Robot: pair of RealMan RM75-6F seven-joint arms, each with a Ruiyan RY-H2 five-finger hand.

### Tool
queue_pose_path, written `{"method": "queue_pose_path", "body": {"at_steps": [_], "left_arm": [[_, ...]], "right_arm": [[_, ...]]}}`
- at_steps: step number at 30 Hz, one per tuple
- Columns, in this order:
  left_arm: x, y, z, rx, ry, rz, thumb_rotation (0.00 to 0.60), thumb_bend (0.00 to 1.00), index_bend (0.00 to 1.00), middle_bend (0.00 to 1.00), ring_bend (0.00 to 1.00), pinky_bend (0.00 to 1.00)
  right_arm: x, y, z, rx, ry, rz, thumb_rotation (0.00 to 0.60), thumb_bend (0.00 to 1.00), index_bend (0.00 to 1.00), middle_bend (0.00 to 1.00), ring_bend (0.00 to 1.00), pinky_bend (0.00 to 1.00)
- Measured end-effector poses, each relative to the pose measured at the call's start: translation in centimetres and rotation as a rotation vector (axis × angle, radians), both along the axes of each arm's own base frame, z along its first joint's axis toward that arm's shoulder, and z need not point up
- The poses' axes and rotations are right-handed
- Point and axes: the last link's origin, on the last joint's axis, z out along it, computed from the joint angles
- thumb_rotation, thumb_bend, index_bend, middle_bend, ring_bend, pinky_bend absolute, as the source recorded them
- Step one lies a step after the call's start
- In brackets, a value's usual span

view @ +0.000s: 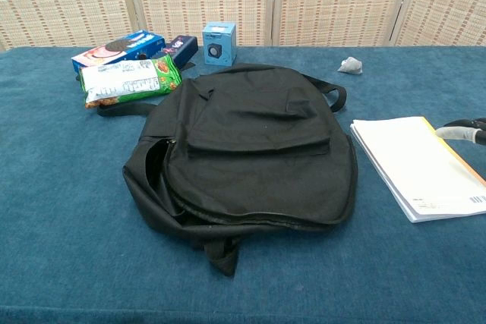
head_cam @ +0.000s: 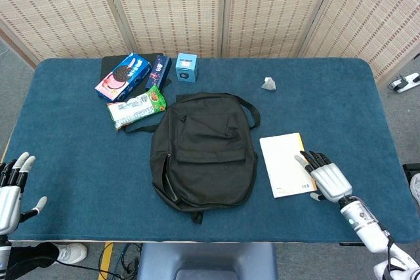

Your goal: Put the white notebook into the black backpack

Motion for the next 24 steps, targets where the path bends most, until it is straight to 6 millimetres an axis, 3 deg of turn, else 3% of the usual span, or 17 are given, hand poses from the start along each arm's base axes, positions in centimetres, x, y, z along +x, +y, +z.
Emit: {"method": "queue_pose_path", "body": {"at_steps": [11,24], "left_arm": [[-0.2,-0.1,0.0,0.001,0.000,0.006,0.600,0.26,0.05,0.05,0.06,0.03],[-0.6,-0.2,0.0,0.001,0.000,0.017,0.600,0.26,0.05,0.05,0.06,0.03]], "right_arm": [[0.4,-1.3,-0.7,-0.006,0.005,0.005,0.600,0.04,0.01,0.02,0.00,0.09],[2.5,-3.8,-2.1,-0.007,-0.021,0.050,0.600,0.08,0.01,0.02,0.00,0.09]]}}
